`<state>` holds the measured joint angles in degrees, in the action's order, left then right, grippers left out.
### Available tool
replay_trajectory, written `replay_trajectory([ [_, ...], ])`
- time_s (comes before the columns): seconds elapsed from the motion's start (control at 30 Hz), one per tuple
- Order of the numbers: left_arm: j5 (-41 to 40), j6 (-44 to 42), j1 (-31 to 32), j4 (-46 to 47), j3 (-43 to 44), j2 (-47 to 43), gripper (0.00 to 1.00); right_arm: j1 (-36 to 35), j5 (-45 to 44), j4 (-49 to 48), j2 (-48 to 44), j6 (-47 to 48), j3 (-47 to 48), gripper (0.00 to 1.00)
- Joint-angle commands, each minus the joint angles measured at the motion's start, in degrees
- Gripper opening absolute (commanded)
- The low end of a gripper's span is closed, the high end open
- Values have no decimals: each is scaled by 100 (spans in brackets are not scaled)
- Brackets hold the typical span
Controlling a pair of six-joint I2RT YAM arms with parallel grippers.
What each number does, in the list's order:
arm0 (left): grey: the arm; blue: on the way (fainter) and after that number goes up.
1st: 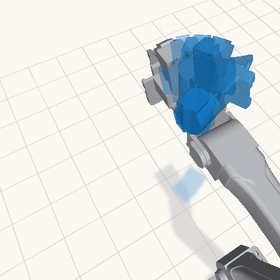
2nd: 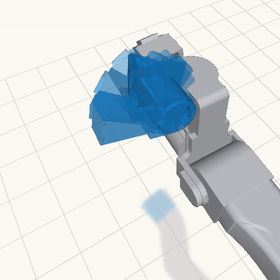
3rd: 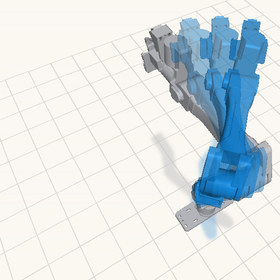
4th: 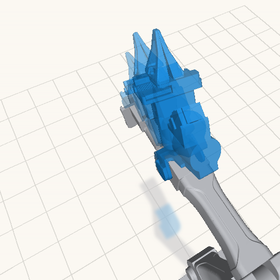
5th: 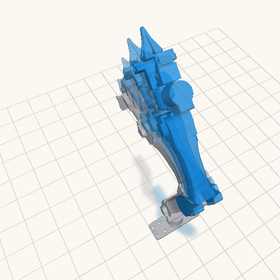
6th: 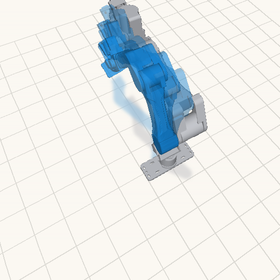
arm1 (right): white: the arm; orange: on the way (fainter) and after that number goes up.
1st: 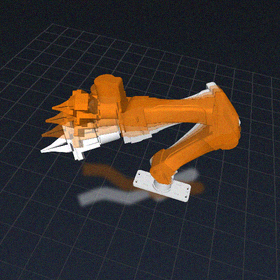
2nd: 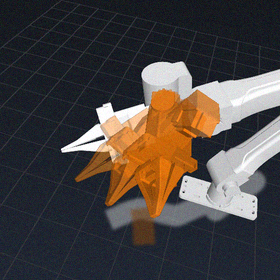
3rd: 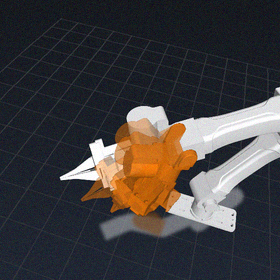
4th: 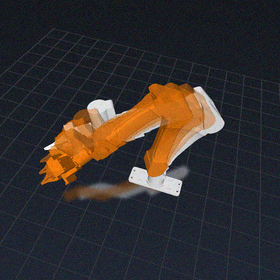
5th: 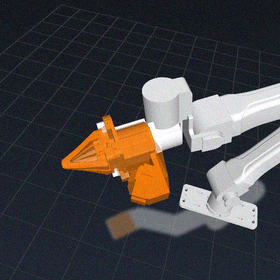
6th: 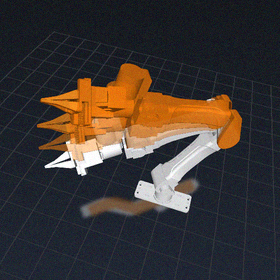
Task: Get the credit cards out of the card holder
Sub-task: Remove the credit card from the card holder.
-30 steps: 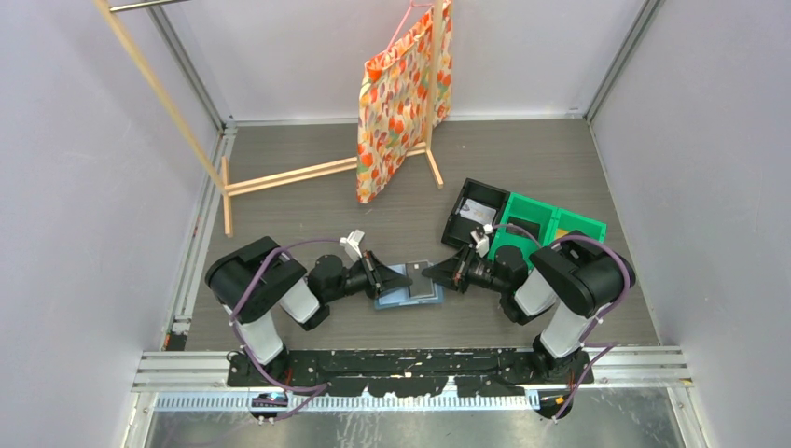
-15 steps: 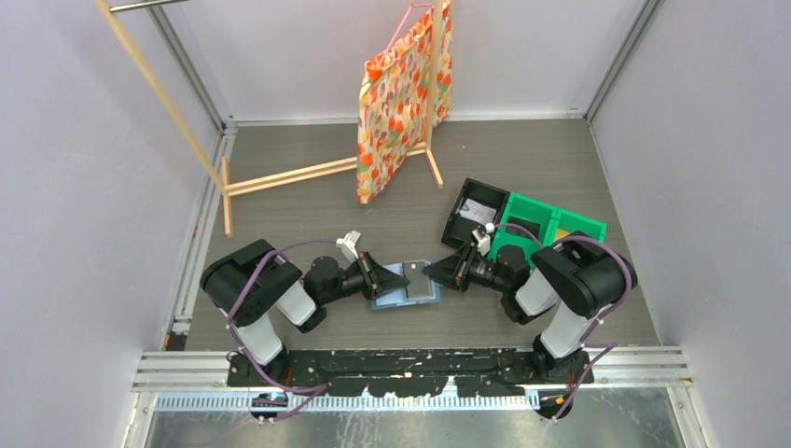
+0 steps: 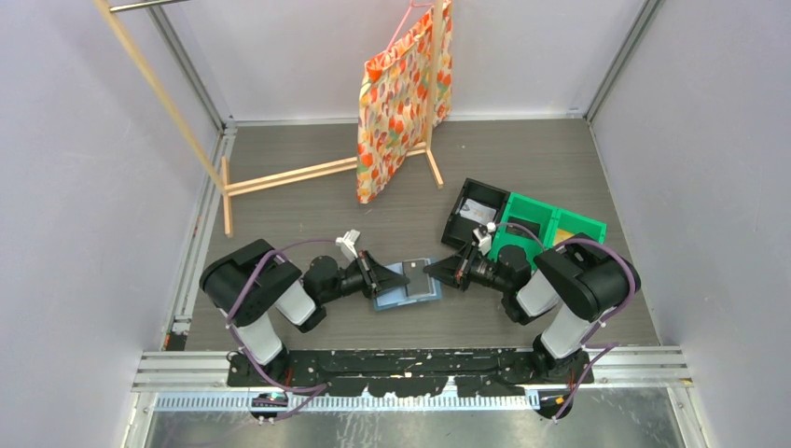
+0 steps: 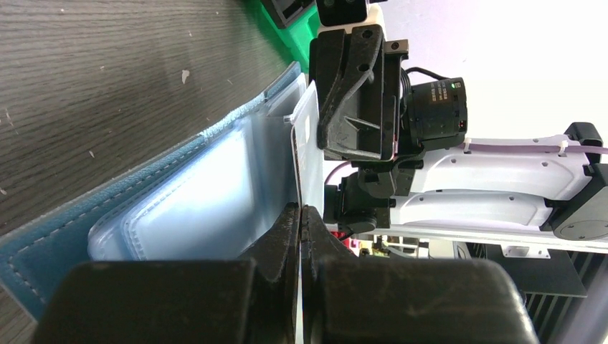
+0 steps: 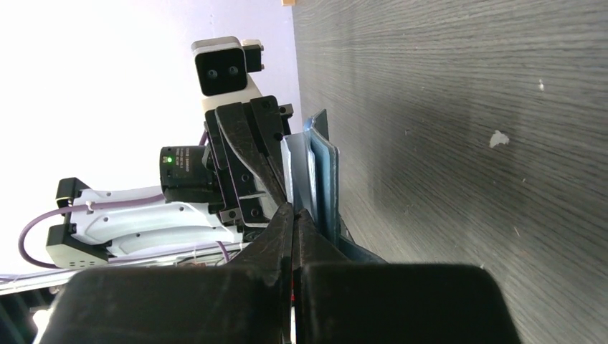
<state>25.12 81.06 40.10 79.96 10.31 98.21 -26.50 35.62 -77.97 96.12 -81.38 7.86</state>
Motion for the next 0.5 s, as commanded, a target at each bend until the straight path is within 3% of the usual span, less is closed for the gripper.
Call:
replay_trajectory([
  [0.0,53,-85,-69,204,-151,-188,1,35,-221,-398,-92,24,-73,1],
  [0.47,36,-122,-107,204,-412,-327,1,92,-350,-394,-37,-18,-73,1],
])
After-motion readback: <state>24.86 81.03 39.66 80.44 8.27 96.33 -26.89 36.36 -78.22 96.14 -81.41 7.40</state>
